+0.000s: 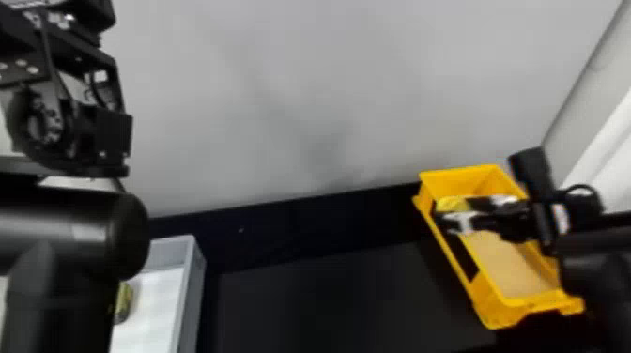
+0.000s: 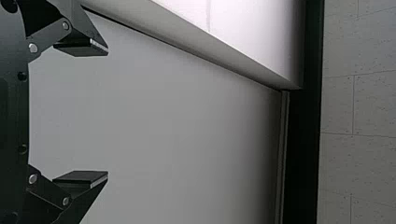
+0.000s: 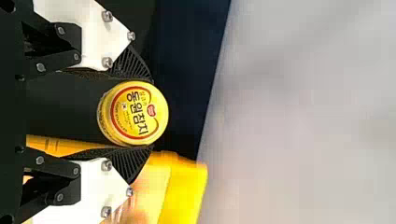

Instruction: Pick up the round yellow can and place it in the yellow rectangular box

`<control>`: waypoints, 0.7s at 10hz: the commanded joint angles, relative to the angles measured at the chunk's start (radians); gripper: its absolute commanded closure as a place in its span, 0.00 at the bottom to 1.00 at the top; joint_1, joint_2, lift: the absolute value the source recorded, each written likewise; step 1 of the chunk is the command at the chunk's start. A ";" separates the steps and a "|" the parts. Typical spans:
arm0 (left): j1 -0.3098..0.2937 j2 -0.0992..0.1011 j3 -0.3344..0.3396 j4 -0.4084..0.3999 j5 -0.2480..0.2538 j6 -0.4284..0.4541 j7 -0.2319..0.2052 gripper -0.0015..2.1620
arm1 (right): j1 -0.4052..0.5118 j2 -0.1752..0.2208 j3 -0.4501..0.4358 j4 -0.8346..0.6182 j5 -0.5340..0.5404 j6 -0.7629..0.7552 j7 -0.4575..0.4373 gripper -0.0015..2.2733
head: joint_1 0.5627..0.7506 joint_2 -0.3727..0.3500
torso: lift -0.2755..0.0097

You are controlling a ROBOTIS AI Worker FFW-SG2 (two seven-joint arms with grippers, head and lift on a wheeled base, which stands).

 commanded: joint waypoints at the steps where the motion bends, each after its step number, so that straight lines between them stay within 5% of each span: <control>1: -0.006 0.004 -0.002 0.000 0.000 0.004 -0.001 0.15 | -0.004 -0.015 -0.127 0.014 0.002 -0.033 -0.064 0.26 | 0.95 0.54 | 0.96; 4: -0.012 0.004 -0.002 0.000 -0.003 0.005 -0.004 0.15 | -0.006 -0.021 -0.264 0.097 -0.027 -0.064 -0.119 0.26 | 0.95 0.54 | 0.96; 7: -0.015 0.002 -0.005 0.001 -0.009 0.004 -0.006 0.15 | -0.029 -0.104 -0.210 0.304 -0.321 -0.106 -0.292 0.26 | 0.95 0.54 | 0.96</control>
